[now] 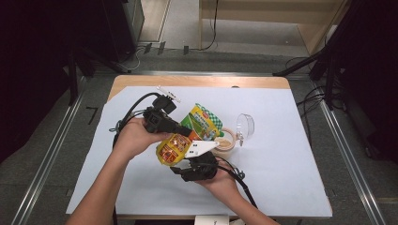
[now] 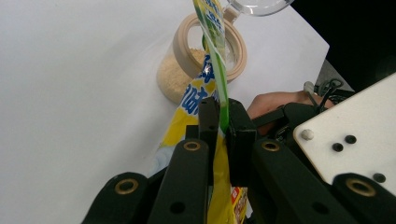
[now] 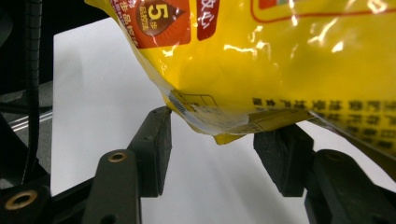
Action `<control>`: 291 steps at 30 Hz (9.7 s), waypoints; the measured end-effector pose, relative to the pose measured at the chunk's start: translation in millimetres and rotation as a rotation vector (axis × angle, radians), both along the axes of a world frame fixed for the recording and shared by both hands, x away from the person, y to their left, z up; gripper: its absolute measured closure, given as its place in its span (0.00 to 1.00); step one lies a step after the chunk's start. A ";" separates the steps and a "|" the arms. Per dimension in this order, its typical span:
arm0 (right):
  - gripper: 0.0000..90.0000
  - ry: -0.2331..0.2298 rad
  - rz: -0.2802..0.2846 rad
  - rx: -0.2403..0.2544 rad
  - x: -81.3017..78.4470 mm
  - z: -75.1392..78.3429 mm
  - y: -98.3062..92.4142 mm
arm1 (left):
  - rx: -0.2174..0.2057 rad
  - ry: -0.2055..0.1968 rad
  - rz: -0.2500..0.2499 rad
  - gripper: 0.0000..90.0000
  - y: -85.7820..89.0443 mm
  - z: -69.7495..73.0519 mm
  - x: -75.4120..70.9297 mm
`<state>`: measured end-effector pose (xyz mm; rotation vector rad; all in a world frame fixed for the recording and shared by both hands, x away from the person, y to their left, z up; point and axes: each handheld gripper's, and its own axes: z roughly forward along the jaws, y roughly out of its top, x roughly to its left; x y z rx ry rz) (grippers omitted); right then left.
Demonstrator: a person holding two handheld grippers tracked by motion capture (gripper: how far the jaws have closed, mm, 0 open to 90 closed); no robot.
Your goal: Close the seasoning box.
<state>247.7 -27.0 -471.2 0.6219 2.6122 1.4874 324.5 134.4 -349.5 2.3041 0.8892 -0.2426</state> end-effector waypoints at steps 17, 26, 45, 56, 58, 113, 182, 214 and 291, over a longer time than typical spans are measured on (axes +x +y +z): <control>0.55 -0.033 0.003 -0.039 0.4 -4.2 -0.7 | -0.050 0.000 0.012 0.94 -5.5 -11.8 6.4; 0.56 -0.026 0.006 -0.049 0.7 -7.2 0.1 | -0.052 -0.076 -0.017 0.89 -18.1 -13.7 9.1; 0.49 -0.017 0.018 -0.036 -2.3 -10.2 3.8 | -0.076 -0.061 -0.085 1.00 -8.3 -10.2 5.5; 0.48 -0.032 -0.001 -0.016 -2.1 -5.9 -2.2 | -0.102 -0.063 -0.118 1.00 6.7 -3.4 0.8; 0.47 -0.043 -0.007 -0.013 -2.3 -3.9 -4.0 | -0.120 -0.073 -0.122 1.00 9.1 -0.7 -1.0; 0.41 0.045 -0.085 0.104 -28.7 13.1 -54.6 | -0.233 -0.183 0.161 0.98 61.9 -37.2 38.7; 0.46 0.000 -0.068 0.047 -19.8 20.9 -52.5 | -0.247 -0.248 0.127 0.57 112.7 -17.3 0.9; 0.48 0.025 -0.120 0.009 -18.2 35.1 -97.8 | -0.181 -0.288 0.308 0.47 178.1 -14.1 -3.6; 0.99 0.063 -0.495 0.055 24.1 40.3 -195.2 | -0.128 -0.250 0.258 0.43 150.6 -46.0 15.3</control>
